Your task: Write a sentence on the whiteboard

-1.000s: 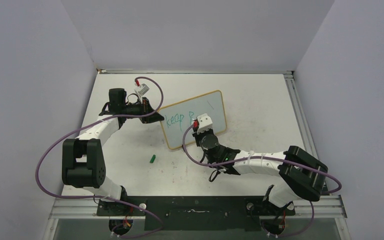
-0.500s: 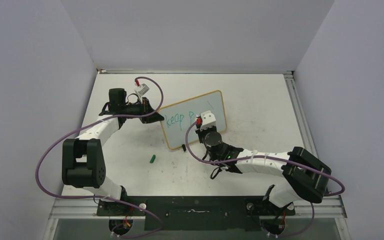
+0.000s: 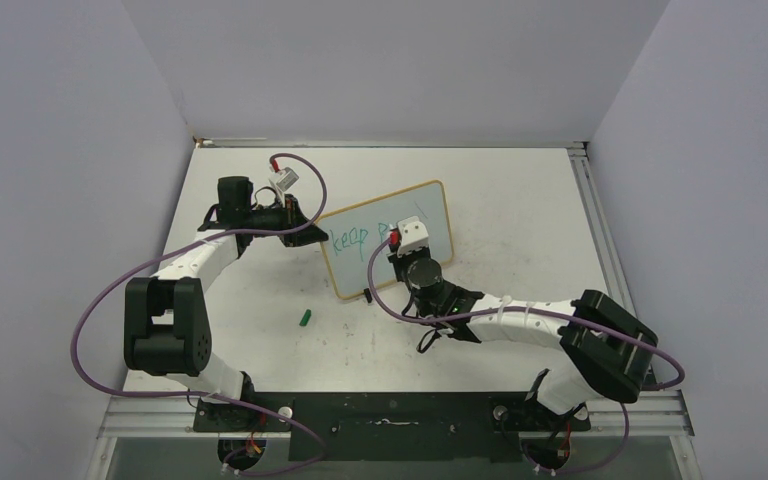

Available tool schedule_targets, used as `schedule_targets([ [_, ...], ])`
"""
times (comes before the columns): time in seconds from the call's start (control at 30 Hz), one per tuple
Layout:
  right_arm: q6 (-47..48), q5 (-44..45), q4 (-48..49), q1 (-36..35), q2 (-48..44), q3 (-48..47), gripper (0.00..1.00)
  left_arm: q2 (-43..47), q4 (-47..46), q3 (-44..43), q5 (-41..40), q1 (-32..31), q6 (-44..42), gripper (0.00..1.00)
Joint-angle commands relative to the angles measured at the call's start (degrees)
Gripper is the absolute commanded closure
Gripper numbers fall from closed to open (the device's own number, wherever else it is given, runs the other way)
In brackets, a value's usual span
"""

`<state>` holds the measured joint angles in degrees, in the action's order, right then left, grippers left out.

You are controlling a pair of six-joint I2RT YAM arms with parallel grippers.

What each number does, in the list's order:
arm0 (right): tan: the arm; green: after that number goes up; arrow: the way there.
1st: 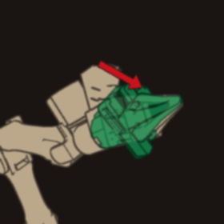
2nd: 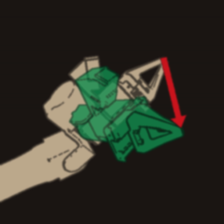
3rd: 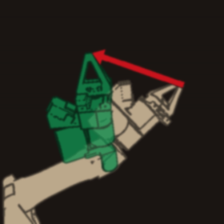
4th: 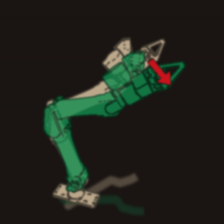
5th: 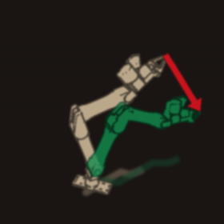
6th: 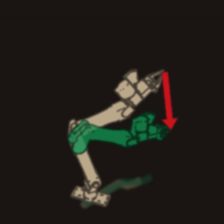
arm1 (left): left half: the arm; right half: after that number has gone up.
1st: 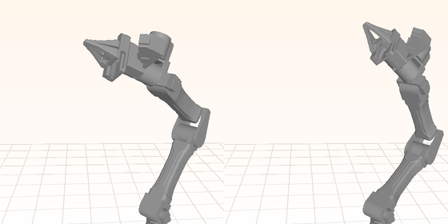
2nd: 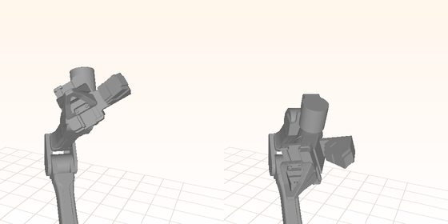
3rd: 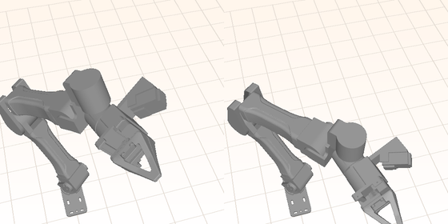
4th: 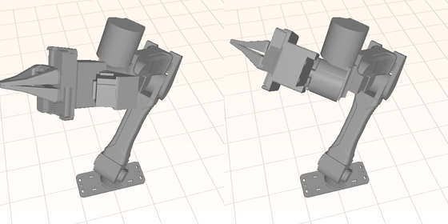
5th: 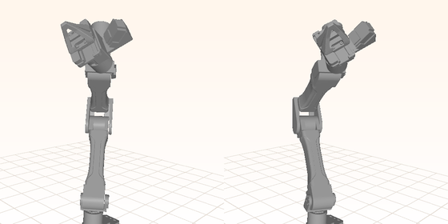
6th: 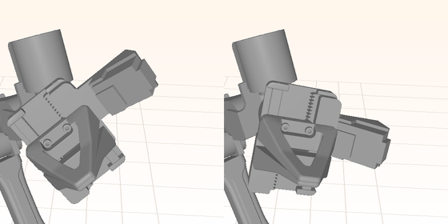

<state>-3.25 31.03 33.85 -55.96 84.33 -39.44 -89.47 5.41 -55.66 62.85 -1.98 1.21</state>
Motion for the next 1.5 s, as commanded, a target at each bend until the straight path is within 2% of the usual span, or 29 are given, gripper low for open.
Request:
schedule_targets([
  [0.0,0.20,-0.62,2.76,0.47,0.83,-1.99,0.95,1.32,0.30,-2.43,-0.10,0.22,-0.86,1.00],
  [0.6,-5.97,0.08,-0.50,-0.18,-0.77,4.02,0.95,1.36,0.30,-2.44,-0.10,0.18,-0.85,1.00],
  [0.9,-3.03,2.63,-0.30,0.67,-0.96,1.39,0.95,1.40,0.38,-2.44,-0.10,0.22,-0.90,1.00],
  [1.47,-0.02,1.65,1.15,1.91,0.11,-2.25,0.95,1.49,0.57,-2.52,-0.09,0.22,-0.93,1.00],
])
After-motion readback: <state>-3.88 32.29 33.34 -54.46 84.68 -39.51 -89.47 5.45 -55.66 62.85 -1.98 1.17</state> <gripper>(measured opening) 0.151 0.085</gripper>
